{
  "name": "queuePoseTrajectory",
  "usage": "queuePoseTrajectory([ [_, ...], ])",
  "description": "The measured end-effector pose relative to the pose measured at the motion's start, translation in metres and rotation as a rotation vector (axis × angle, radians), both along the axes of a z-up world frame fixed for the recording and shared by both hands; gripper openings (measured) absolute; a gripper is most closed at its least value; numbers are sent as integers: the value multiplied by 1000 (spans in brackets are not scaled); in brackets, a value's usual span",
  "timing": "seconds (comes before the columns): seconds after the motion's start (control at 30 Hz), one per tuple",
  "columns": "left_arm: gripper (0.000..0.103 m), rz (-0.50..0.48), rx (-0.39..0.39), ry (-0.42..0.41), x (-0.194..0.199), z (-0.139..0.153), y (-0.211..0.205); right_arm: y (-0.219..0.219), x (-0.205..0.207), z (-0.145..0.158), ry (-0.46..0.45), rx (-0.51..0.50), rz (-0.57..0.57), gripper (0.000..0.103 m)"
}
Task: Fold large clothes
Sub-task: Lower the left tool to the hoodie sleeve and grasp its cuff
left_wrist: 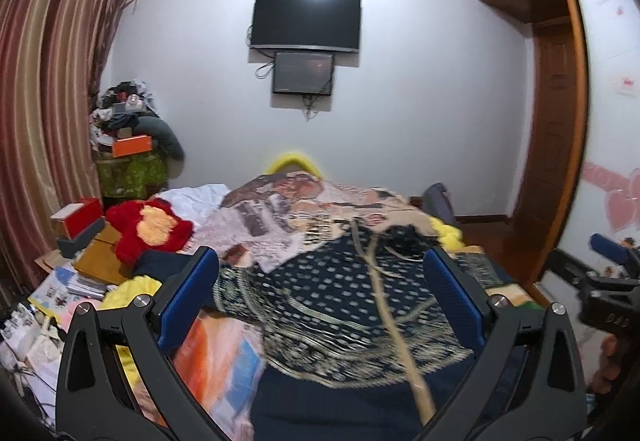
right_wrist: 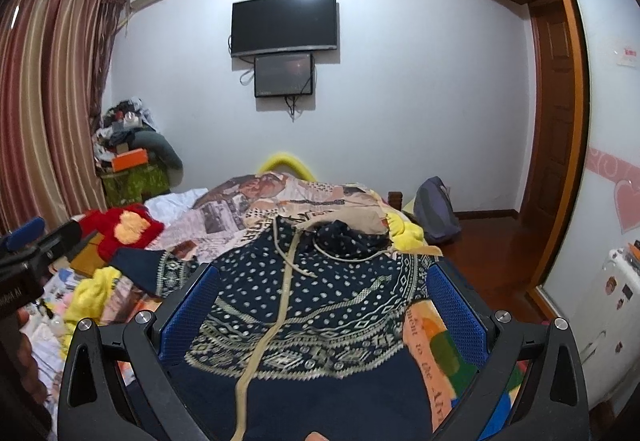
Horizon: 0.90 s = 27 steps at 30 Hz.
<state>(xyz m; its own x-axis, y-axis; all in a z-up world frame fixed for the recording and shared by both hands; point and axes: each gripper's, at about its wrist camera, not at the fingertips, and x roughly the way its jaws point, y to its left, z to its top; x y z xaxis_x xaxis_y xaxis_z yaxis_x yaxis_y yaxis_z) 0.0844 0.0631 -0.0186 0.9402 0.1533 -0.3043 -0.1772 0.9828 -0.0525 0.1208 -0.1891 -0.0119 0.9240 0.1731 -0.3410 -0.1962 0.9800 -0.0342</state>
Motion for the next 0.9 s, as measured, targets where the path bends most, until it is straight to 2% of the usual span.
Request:
queuePoseTrajectory([
  [0.1,103,34,20,38,30,-10,20,6,35,-5,26,-8,16,103],
  [0.2,103,63,-7,86,60,-27,50,12,69,-9,40,-42,1,103],
  [0.5,103,41,-218,338,134,-110,152,24,178,-39,128,-133,0,103],
  [0.63,103,51,-287,452,155,-151,186,36,214,-68,175,-202,-8,103],
  [0.8,103,78,-372,560,178,-200,222,47,259,-116,318,-214,30,102],
  [0.9,93,91,-430,595,190,-221,239,51,278,-143,403,-195,57,97],
])
